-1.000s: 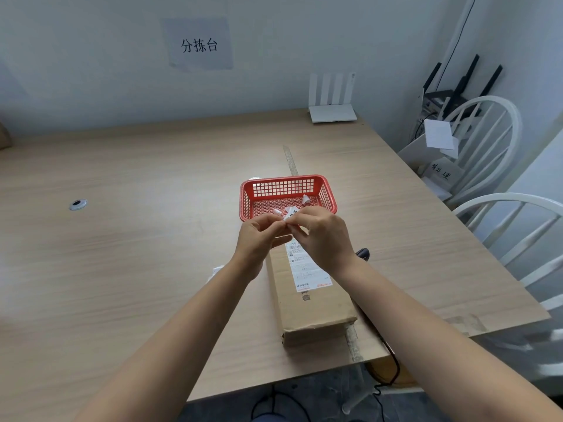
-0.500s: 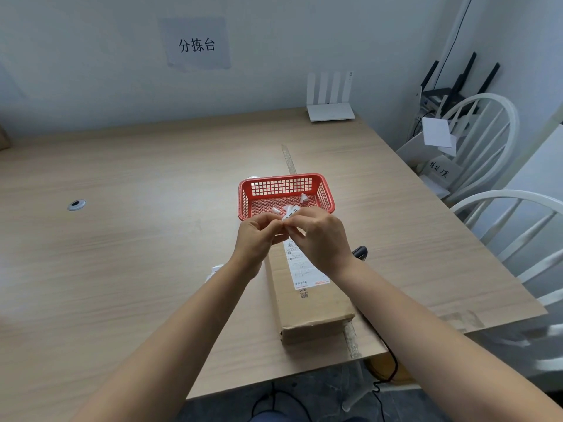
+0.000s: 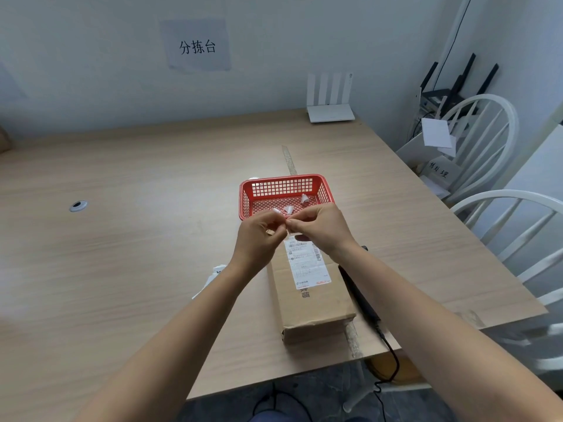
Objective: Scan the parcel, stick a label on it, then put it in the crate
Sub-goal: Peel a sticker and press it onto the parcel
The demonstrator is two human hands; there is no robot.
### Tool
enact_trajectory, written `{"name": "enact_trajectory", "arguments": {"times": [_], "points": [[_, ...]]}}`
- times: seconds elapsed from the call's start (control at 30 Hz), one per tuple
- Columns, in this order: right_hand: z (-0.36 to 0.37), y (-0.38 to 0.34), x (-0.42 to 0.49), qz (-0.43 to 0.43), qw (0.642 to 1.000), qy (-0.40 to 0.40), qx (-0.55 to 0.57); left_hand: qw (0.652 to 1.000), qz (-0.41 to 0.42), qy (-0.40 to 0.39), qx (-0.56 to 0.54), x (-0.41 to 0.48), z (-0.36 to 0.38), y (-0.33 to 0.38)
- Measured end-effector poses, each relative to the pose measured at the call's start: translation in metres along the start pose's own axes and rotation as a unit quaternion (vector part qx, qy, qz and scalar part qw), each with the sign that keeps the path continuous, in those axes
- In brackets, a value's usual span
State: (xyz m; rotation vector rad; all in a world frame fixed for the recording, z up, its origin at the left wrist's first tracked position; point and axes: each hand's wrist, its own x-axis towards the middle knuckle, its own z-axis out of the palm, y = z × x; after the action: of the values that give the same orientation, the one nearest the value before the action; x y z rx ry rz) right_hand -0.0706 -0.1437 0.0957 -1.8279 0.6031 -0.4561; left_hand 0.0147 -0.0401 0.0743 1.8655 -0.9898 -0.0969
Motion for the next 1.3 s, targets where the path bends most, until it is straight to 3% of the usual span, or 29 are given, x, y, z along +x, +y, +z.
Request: {"name": "enact_trajectory", "arguments": {"times": [0.3,0.67,1.0,1.17,1.3], "points": [[0.013,0.008,0.001,-0.019,0.995,0.091,-0.025,0.999,0.023,0.038,0.021,0.001,0.006,0.001],[0.013,0.012,-0.005,-0.009,0.992,0.124,-0.014,0.999,0.011,0.025,-0.017,-0.001,0.013,-0.001],[0.005,0.009,-0.003,0.014,0.993,0.1,0.068,0.991,-0.07,0.018,-0.117,-0.002,0.01,0.006],[0.004,0.01,-0.003,0.01,0.994,0.044,0.098,0.983,-0.094,0.025,-0.154,-0.001,0.008,0.008],[-0.004,0.012,-0.002,-0.081,0.997,0.006,-0.002,0.976,-0.108,-0.027,-0.186,0.004,-0.001,0.006]]}}
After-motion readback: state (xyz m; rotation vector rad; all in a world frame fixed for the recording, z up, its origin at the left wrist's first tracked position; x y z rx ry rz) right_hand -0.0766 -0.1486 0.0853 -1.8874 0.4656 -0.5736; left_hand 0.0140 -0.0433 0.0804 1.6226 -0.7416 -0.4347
